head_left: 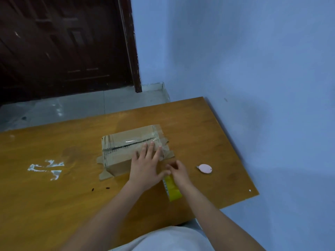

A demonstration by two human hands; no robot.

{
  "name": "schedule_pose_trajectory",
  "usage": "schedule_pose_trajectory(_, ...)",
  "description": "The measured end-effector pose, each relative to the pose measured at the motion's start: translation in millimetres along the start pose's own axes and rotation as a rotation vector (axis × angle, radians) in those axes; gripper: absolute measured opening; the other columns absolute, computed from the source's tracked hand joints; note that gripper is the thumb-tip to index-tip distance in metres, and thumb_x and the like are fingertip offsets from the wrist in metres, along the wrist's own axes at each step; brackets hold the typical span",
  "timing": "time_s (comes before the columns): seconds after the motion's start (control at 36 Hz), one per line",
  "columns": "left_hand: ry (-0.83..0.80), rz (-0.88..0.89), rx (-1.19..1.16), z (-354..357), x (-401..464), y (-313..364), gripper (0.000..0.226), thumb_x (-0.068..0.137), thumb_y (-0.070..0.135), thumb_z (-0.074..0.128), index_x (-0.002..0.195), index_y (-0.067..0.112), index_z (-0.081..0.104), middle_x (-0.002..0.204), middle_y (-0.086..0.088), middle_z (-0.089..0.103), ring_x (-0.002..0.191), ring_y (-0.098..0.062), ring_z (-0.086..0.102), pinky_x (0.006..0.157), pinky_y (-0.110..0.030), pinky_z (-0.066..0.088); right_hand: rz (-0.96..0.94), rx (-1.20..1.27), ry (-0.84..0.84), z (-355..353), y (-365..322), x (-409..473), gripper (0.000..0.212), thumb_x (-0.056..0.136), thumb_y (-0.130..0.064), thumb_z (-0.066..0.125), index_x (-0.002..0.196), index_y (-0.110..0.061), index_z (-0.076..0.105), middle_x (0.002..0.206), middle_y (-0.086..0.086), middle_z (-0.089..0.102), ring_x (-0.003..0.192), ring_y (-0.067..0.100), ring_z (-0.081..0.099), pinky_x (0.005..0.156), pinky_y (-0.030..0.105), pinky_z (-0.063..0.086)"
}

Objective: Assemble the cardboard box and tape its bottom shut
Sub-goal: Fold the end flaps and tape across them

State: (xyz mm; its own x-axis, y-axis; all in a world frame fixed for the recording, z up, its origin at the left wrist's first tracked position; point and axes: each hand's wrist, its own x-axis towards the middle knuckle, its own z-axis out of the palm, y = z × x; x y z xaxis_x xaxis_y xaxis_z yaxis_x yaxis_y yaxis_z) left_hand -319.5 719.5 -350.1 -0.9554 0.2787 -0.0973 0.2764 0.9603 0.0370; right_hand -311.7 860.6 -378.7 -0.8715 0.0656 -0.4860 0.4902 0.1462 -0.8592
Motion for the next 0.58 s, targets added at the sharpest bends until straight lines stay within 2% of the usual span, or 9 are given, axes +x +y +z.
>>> schedule_pose_trajectory(0.08,0.116,-0.029,-0.059,-8.9,8.8,-9.5,0.062,0.090,0.065,0.024,0.143,0.032,0.030,0.152,0.005,0.032,0.137,-0.019,0.032,0.100,-0.043,0.029,-0.057,0.019,0.012,-1.0,1.8,-2.6,0.012,0.092,-0.009,0.057,0.081,-0.014,0.056,0.077,-0.005,0.058,0.074,0.008,0.053,0.062,0.013,0.041)
schedule_pose_trajectory(0.19,0.169,-0.087,-0.112,-16.1,22.8,-7.7,0.059,0.088,0.065,0.034,0.131,0.026,0.047,0.130,0.008,0.054,0.119,-0.017,0.050,0.088,-0.038,0.037,-0.061,0.017,0.031,-1.3,6.2,-6.6,0.019,0.092,-0.013,0.058,0.074,-0.020,0.056,0.076,-0.003,0.058,0.074,0.010,0.052,0.065,0.020,0.040)
schedule_pose_trajectory(0.31,0.204,-0.095,-0.090,-14.8,31.5,-4.0,0.056,0.082,0.066,0.047,0.118,0.024,0.053,0.118,0.007,0.057,0.110,-0.019,0.052,0.082,-0.036,0.040,-0.084,0.055,0.044,-1.3,10.7,-9.9,0.016,0.092,-0.013,0.057,0.076,-0.016,0.056,0.077,0.001,0.057,0.075,0.011,0.050,0.067,0.022,0.040)
schedule_pose_trajectory(0.42,0.276,-0.076,-0.062,-11.8,34.5,-4.3,0.050,0.075,0.060,0.065,0.105,0.019,0.062,0.102,0.002,0.064,0.093,-0.024,0.059,0.071,-0.036,0.043,-0.103,0.029,0.058,-1.5,14.3,-9.5,0.016,0.092,-0.011,0.057,0.077,-0.018,0.058,0.073,-0.006,0.057,0.069,0.004,0.050,0.063,0.013,0.039)
schedule_pose_trajectory(0.58,0.317,-0.045,-0.038,-7.2,38.3,-10.6,0.052,0.066,0.058,0.074,0.099,0.019,0.066,0.095,0.001,0.066,0.082,-0.026,0.062,0.064,-0.036,0.044,-0.118,0.005,0.066,-1.7,23.8,-12.1,0.022,0.092,-0.009,0.057,0.075,-0.023,0.055,0.074,-0.009,0.057,0.068,-0.003,0.051,0.061,0.006,0.041)
